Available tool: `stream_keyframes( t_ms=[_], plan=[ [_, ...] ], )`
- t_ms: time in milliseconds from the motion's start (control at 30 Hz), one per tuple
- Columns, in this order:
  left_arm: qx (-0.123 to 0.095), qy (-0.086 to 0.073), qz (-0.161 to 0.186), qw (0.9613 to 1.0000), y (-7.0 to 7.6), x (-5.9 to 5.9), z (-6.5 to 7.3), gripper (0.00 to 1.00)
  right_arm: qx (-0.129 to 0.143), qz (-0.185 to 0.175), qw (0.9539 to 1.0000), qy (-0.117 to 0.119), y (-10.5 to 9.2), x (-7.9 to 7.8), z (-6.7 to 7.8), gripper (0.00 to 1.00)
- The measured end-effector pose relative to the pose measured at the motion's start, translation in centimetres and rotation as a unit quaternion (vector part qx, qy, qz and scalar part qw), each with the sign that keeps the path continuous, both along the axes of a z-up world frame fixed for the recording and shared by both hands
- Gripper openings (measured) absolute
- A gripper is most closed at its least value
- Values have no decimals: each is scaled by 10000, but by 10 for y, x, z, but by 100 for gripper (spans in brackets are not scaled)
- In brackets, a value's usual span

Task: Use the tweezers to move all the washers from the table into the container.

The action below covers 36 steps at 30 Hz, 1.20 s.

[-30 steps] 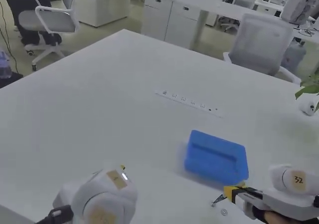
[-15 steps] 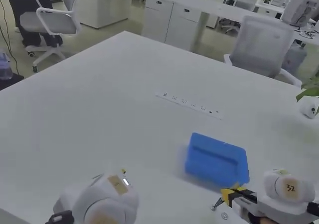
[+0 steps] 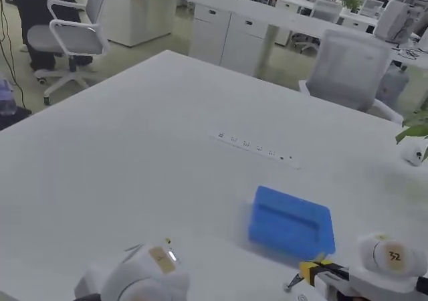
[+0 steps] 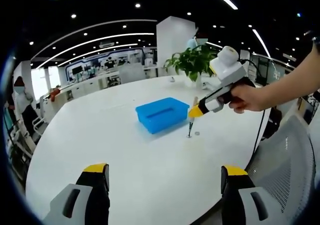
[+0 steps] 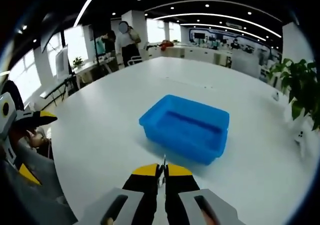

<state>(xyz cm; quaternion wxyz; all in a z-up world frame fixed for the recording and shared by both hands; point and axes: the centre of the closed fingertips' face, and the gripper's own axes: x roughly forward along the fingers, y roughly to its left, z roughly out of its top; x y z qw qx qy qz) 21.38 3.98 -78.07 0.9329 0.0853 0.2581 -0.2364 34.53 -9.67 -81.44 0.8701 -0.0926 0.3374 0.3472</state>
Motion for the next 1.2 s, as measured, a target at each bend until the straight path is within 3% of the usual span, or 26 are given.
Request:
stream_keyframes(
  t_ms=[233,500,933,1067,1200],
  plan=[
    [40,8,35,10000,2,1,-1,95,127,9,9999,-79,1,1,12,0],
    [-5,-93,40,9999,1,2,3,96,189,-62,9997,-138,-5,6,21,0],
    [-18,-132,62,9999,1,1,5,98,360,-124,9984,-420,-4,23,44,0],
    [37,-248,128,9996,4,3,8,99,406,-160,9978,-509,-4,31,52,0],
    [26,-201,139,9997,4,2,7,99,507,-251,9964,-635,-4,43,63,0]
  ],
)
